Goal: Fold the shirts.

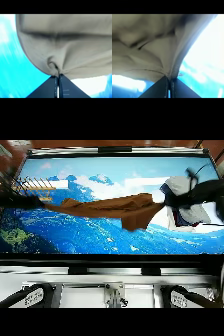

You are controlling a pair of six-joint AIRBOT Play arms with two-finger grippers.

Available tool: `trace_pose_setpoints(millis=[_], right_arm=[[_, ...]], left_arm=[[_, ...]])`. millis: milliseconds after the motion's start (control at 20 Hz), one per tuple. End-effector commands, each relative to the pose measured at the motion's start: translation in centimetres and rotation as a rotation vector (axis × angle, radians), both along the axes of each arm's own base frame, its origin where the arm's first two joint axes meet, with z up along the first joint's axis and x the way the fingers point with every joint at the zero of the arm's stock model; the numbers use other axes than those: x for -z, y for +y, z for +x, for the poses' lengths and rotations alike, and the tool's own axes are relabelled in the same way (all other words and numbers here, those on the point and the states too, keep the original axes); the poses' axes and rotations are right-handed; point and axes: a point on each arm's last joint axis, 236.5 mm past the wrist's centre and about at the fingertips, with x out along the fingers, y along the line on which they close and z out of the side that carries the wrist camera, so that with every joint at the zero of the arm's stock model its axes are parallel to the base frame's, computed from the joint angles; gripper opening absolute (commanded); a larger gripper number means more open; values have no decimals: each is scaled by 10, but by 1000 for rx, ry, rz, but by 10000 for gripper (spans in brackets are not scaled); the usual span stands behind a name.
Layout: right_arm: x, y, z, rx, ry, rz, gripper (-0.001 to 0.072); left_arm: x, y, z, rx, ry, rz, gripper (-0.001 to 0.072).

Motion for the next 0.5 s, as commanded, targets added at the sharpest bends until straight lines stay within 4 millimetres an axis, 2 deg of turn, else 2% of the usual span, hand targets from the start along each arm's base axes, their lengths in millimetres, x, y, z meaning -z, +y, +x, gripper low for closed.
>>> trace_pose_setpoints(millis=[0,50,100,150,200,250,300,350,450], right_arm=[[-242,-7,-13,49,-675,-108,62],[-320,-10,-43,96,-899,-119,62],[-379,-11,-77,136,-1076,-121,62],[-425,-10,-118,164,-1222,-124,62],[-452,-8,-153,176,-1316,-128,63],[-470,-6,-186,184,-1385,-140,62],[-478,-5,-211,188,-1422,-160,63],[-481,-4,-232,192,-1441,-184,62],[-474,-8,-260,220,-1419,-215,62]], left_arm=[[-238,0,-23,-19,-623,141,34],[-302,-4,-51,-39,-797,166,34],[-357,-8,-85,-57,-954,186,34],[-404,-14,-125,-76,-1096,192,35],[-436,-20,-161,-102,-1196,161,35],[-459,-25,-195,-123,-1275,120,34],[-470,-30,-221,-127,-1325,114,35],[-474,-34,-243,-126,-1354,128,35],[-467,-35,-267,-129,-1343,181,35]])
